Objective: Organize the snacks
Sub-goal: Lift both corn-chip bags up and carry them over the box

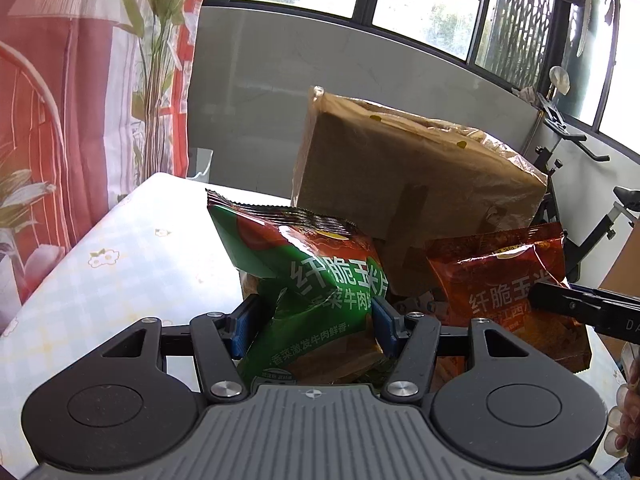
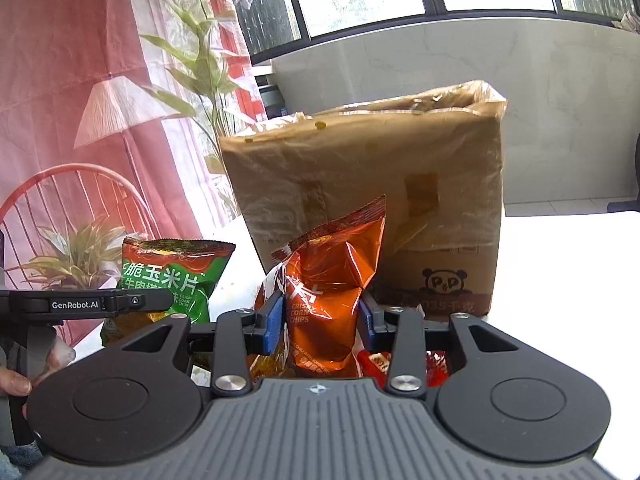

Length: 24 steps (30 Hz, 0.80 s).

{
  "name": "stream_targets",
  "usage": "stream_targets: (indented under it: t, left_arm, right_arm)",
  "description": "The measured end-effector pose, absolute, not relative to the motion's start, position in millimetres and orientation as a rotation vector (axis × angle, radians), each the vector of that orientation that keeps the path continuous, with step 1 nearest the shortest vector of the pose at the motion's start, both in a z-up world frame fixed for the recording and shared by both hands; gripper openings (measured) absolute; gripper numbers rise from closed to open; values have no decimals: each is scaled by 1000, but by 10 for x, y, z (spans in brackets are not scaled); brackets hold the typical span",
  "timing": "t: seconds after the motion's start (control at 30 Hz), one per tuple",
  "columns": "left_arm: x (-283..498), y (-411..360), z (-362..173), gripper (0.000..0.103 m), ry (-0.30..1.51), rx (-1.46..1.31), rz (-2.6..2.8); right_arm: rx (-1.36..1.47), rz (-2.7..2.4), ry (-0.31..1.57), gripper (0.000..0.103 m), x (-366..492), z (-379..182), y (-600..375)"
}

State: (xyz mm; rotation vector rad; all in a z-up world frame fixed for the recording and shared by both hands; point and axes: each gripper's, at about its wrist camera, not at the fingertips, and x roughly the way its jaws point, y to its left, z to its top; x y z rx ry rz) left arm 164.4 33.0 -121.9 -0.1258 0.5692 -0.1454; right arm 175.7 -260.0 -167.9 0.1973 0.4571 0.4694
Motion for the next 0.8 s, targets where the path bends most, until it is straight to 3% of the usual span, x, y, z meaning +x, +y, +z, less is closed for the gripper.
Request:
stream_targets:
  t: [0.8]
  left_arm:
    - [2233, -229, 10, 61, 263, -7, -263]
  right_arm:
    - [108, 325, 88, 40, 2181, -434, -2987]
